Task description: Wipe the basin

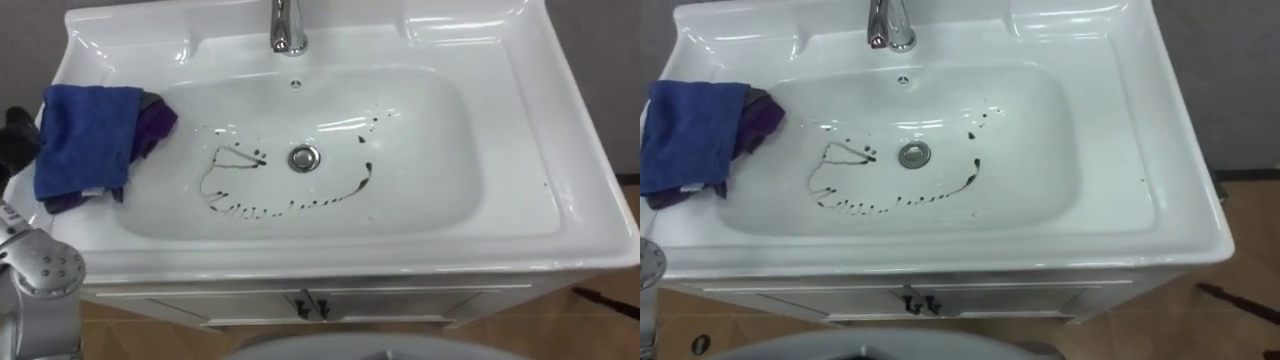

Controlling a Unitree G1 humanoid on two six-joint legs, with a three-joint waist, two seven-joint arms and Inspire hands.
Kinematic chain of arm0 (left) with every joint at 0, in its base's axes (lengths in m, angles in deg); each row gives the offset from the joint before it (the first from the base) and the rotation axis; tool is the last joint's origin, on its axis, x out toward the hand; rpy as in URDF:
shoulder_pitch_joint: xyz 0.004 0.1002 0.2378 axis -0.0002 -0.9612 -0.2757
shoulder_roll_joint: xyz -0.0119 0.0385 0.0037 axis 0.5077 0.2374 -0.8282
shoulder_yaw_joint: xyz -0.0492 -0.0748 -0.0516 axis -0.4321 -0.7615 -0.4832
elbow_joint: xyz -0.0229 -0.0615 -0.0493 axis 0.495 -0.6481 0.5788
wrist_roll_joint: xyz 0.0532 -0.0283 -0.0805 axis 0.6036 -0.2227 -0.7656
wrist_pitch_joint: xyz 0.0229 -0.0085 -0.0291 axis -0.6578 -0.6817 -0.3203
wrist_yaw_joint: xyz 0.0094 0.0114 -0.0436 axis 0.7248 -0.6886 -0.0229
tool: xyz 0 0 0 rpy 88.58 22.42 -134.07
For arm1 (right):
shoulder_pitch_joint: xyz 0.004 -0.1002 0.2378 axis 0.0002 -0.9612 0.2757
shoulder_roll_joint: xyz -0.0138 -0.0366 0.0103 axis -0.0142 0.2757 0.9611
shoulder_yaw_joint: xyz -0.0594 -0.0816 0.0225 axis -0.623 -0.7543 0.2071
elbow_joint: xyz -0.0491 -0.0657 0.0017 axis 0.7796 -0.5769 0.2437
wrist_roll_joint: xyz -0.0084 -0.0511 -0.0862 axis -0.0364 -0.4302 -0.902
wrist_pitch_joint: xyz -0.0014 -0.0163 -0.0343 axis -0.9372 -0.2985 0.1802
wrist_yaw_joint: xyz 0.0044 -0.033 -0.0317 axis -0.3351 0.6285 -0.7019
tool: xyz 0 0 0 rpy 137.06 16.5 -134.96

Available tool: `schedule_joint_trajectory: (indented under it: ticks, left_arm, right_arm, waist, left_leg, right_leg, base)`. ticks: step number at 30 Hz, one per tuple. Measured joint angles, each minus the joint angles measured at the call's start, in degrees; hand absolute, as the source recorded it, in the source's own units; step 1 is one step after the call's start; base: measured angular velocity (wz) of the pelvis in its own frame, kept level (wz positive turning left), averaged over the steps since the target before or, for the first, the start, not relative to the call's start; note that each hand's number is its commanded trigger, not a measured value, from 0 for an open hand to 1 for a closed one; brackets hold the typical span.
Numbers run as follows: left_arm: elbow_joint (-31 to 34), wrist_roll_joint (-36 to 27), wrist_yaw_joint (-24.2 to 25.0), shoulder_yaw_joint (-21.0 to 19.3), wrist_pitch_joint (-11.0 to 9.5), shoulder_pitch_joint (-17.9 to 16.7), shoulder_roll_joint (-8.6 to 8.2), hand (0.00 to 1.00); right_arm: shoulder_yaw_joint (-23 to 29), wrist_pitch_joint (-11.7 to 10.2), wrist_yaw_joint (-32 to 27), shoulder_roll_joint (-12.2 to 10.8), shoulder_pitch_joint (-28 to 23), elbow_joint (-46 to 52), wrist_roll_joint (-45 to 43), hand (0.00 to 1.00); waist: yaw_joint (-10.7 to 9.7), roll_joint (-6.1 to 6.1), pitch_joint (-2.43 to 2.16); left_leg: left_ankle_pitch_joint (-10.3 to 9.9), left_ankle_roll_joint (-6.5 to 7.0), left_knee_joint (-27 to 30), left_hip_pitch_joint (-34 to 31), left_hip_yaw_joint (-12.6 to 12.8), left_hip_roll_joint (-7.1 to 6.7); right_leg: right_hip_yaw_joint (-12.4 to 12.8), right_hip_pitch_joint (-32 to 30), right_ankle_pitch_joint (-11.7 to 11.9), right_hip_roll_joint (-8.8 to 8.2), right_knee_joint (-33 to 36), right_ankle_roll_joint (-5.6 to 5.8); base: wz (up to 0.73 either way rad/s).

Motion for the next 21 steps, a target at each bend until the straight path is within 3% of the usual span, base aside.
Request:
schedule_joint_trajectory:
  ticks: [4, 9, 13, 17, 21]
  left_arm:
    - [-0.05, -1.23, 1.8, 1.63, 0.13, 0.02, -0.19, 0.0]
    - [-1.76, -1.85, 5.37, 2.12, 1.68, 0.02, -0.42, 0.0]
    - [-4.69, -2.48, 6.33, 2.12, 1.97, 0.6, -0.86, 0.0]
    - [-6.79, -2.49, 7.59, 2.11, 2.8, 1.39, -2.8, 0.0]
    - [-7.84, -3.27, 8.62, 2.12, 2.94, 1.61, -2.93, 0.0]
  right_arm:
    - [-0.42, 1.15, 0.0, -0.16, 0.75, 0.0, 0.03, 0.0]
    - [-0.42, 2.38, 0.05, -1.58, 1.14, -0.02, 0.07, 0.0]
    - [-0.5, 2.66, -0.08, -1.77, 1.15, -0.07, 0.16, 0.0]
    - [-0.43, 3.66, 0.03, -2.26, 1.7, 0.02, 0.0, 0.0]
    - [-0.42, 4.55, 0.19, -2.8, 1.82, 0.08, 0.06, 0.0]
  waist:
    - [-0.06, -0.78, -0.05]
    - [-0.19, -2.04, -0.5]
    - [0.01, -2.03, -0.4]
    - [0.02, -1.97, -0.41]
    - [-0.2, -2.0, -0.45]
  left_leg:
    - [0.0, 0.0, -0.71, 0.12, 0.53, 0.01]
    - [0.0, 0.0, -0.69, 0.0, 0.66, 0.27]
    - [-0.04, -0.06, -0.69, 0.0, 1.14, 0.7]
    - [-0.06, -0.08, -0.99, 0.01, 1.3, 0.74]
    - [-0.06, -0.09, -0.95, -0.05, 1.23, 0.79]
  right_leg:
    - [0.58, -0.2, 0.0, 0.13, -0.21, 0.0]
    - [0.83, -0.15, 0.43, 0.7, -1.23, -0.17]
    - [1.54, -0.16, 1.11, 1.1, -1.31, -0.23]
    - [1.89, -0.21, 1.16, 1.13, -1.23, -0.25]
    - [1.55, -0.18, 1.23, 1.14, -1.29, -0.34]
  base:
    - [-0.05]
    - [-0.01]
    - [-0.08]
    - [-0.03]
    - [0.0]
